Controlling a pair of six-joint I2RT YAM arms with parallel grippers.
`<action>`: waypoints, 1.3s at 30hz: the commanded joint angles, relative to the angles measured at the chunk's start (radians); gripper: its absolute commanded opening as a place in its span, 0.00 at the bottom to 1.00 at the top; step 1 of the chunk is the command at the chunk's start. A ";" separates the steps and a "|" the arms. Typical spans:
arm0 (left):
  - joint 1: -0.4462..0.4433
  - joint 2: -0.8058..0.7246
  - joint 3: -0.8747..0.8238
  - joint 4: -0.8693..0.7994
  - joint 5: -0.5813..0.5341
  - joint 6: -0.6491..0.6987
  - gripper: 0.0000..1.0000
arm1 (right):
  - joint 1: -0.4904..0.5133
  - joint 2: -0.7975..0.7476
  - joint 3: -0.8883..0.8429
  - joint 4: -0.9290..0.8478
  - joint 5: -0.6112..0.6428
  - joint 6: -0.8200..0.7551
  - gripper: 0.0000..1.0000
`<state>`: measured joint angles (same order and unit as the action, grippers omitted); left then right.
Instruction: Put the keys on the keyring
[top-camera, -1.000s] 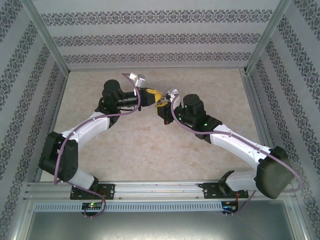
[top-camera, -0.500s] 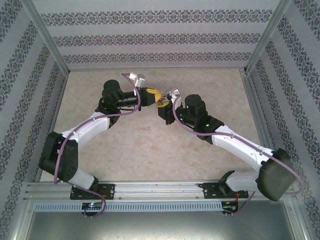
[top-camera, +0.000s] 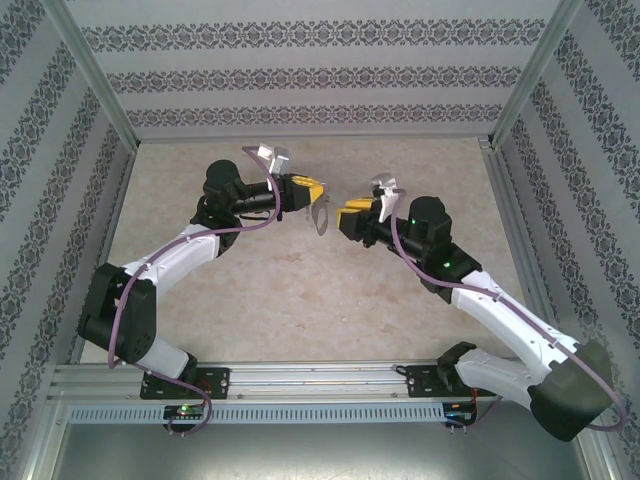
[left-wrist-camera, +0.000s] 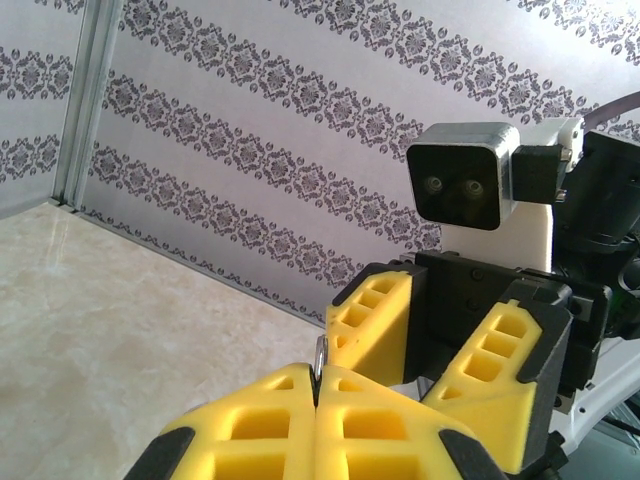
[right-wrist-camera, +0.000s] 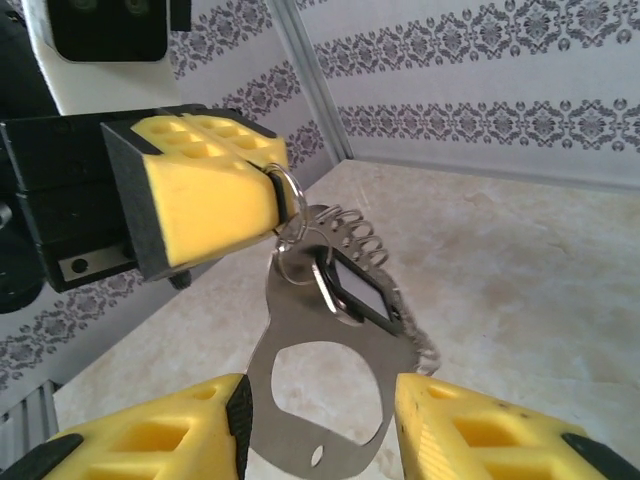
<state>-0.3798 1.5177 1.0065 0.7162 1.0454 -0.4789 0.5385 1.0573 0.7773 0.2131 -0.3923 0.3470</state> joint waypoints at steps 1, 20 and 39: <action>-0.009 0.000 -0.010 0.075 0.005 -0.009 0.00 | -0.008 0.018 0.047 0.051 -0.026 0.056 0.42; -0.009 0.008 -0.007 0.084 0.011 -0.019 0.00 | -0.025 0.141 0.131 0.210 -0.123 0.199 0.34; -0.010 0.007 -0.005 0.083 0.018 -0.023 0.00 | -0.023 0.207 0.147 0.268 -0.166 0.231 0.24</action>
<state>-0.3775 1.5269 1.0035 0.7345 1.0389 -0.4850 0.5121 1.2472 0.8898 0.4263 -0.5003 0.5610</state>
